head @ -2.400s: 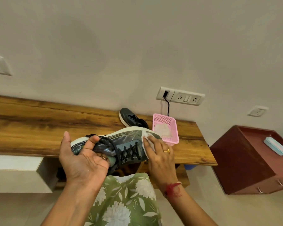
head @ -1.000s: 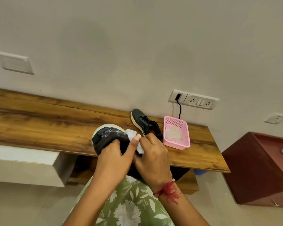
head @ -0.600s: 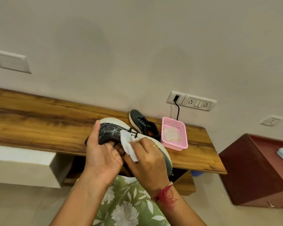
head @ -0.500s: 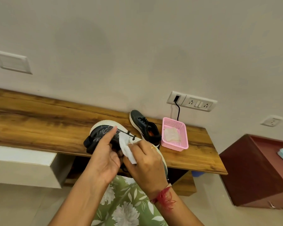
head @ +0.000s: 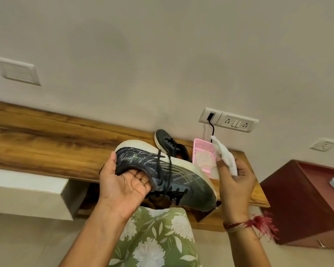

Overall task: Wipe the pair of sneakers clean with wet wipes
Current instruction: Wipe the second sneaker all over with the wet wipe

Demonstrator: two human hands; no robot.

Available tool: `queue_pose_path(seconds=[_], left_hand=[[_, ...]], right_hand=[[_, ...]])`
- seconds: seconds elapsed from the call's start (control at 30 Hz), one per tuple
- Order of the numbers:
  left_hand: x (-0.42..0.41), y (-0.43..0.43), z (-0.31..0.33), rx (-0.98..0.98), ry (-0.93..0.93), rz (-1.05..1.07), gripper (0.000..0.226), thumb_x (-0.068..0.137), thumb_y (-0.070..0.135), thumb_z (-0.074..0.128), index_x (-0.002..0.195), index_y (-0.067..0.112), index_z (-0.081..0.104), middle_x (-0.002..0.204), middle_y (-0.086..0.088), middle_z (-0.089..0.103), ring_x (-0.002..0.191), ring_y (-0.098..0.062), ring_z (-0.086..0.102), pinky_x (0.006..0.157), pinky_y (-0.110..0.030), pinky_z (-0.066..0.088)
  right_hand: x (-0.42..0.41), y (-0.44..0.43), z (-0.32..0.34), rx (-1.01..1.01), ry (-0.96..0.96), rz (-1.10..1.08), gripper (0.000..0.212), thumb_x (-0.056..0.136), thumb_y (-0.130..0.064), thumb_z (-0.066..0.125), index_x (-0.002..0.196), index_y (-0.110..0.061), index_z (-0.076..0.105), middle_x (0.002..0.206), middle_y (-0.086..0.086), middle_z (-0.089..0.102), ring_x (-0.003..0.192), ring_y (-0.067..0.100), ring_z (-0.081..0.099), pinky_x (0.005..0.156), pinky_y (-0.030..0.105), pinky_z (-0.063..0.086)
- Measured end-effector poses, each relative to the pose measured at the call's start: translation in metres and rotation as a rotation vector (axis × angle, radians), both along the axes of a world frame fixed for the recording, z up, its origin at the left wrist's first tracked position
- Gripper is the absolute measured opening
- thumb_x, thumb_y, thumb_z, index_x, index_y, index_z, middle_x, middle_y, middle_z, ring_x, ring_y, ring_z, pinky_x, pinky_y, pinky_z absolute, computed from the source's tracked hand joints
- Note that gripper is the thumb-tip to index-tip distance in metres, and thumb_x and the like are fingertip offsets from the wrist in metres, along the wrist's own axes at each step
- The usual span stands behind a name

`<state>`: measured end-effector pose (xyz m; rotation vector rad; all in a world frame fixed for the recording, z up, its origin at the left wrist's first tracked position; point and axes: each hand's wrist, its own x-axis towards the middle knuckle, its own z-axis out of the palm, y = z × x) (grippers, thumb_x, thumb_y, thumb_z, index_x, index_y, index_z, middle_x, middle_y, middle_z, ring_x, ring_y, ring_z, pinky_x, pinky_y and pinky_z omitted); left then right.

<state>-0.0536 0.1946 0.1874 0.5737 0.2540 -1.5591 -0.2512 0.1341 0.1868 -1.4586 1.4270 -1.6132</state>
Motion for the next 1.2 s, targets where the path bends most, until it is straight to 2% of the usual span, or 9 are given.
queue_pose_path(seconds=[0.13, 0.27, 0.43, 0.6, 0.7, 0.8, 0.93, 1.07, 1.2], left_hand=[[-0.004, 0.000, 0.000, -0.019, 0.018, 0.086, 0.059, 0.090, 0.051, 0.047, 0.118, 0.000, 0.057, 0.104, -0.020, 0.070, 0.102, -0.029, 0.064, 0.079, -0.042, 0.048], [-0.007, -0.002, 0.000, -0.049, 0.032, 0.126, 0.055, 0.090, 0.048, 0.047, 0.115, 0.001, 0.058, 0.103, -0.018, 0.071, 0.103, -0.028, 0.064, 0.080, -0.041, 0.048], [-0.012, -0.004, -0.009, -0.072, 0.075, 0.137, 0.060, 0.090, 0.047, 0.045, 0.125, -0.001, 0.054, 0.117, -0.022, 0.065, 0.114, -0.032, 0.059, 0.097, -0.043, 0.044], [-0.010, -0.005, -0.019, -0.076, 0.079, 0.146, 0.078, 0.065, 0.042, 0.068, 0.128, -0.002, 0.052, 0.120, -0.022, 0.064, 0.113, -0.031, 0.062, 0.095, -0.040, 0.047], [-0.009, -0.004, -0.025, -0.112, 0.072, 0.146, 0.107, 0.030, 0.032, 0.088, 0.126, -0.001, 0.053, 0.119, -0.021, 0.065, 0.105, -0.031, 0.066, 0.090, -0.042, 0.050], [-0.008, -0.007, -0.027, -0.059, 0.094, 0.169, 0.081, 0.058, 0.039, 0.071, 0.126, -0.001, 0.053, 0.119, -0.022, 0.065, 0.109, -0.032, 0.064, 0.092, -0.042, 0.045], [-0.003, -0.012, -0.029, -0.020, 0.115, 0.220, 0.060, 0.085, 0.043, 0.049, 0.128, 0.001, 0.052, 0.122, -0.022, 0.063, 0.116, -0.033, 0.057, 0.102, -0.046, 0.040], [0.006, -0.015, -0.029, -0.035, 0.134, 0.268, 0.057, 0.091, 0.045, 0.044, 0.127, 0.001, 0.052, 0.121, -0.022, 0.063, 0.116, -0.034, 0.057, 0.100, -0.048, 0.041], [0.013, -0.016, -0.031, -0.054, 0.144, 0.310, 0.054, 0.092, 0.045, 0.042, 0.121, 0.001, 0.054, 0.117, -0.021, 0.066, 0.113, -0.033, 0.059, 0.095, -0.049, 0.043]], right_hand=[[0.004, 0.012, -0.013, -0.103, 0.307, 0.020, 0.018, 0.086, -0.002, 0.056, 0.094, -0.018, 0.063, 0.090, -0.001, 0.063, 0.084, 0.007, 0.056, 0.063, 0.012, 0.045], [0.034, 0.016, -0.012, 0.026, 0.356, 0.228, 0.033, 0.079, -0.013, 0.041, 0.096, -0.025, 0.066, 0.097, -0.018, 0.055, 0.096, -0.012, 0.049, 0.076, 0.005, 0.039], [0.067, 0.002, -0.005, 0.187, 0.551, 0.230, 0.031, 0.085, -0.045, 0.060, 0.072, -0.017, 0.065, 0.079, -0.010, 0.053, 0.085, 0.011, 0.052, 0.074, 0.028, 0.041], [0.092, 0.001, -0.007, 0.193, 0.732, 0.223, 0.033, 0.082, -0.046, 0.063, 0.092, -0.016, 0.071, 0.103, 0.001, 0.055, 0.102, 0.018, 0.050, 0.088, 0.036, 0.043], [0.096, -0.001, -0.006, 0.242, 0.610, 0.259, 0.014, 0.079, -0.029, 0.069, 0.084, -0.016, 0.070, 0.097, -0.002, 0.054, 0.097, 0.015, 0.052, 0.086, 0.031, 0.044], [0.092, -0.002, -0.005, 0.326, 0.406, 0.342, 0.008, 0.077, -0.023, 0.068, 0.075, -0.015, 0.068, 0.088, -0.003, 0.060, 0.084, 0.010, 0.056, 0.075, 0.024, 0.045], [0.082, 0.003, 0.000, 0.488, -0.181, 0.520, 0.014, 0.089, -0.014, 0.055, 0.089, -0.003, 0.064, 0.090, 0.016, 0.068, 0.085, 0.024, 0.065, 0.074, 0.033, 0.053], [0.066, 0.000, 0.009, 0.611, -0.691, 0.680, 0.012, 0.089, -0.015, 0.054, 0.084, -0.006, 0.060, 0.081, 0.014, 0.064, 0.062, 0.016, 0.060, 0.044, 0.023, 0.045], [0.038, -0.008, 0.009, 0.584, -0.872, 0.716, 0.008, 0.083, -0.020, 0.060, 0.083, -0.013, 0.065, 0.073, 0.005, 0.059, 0.059, 0.011, 0.052, 0.042, 0.019, 0.034]])
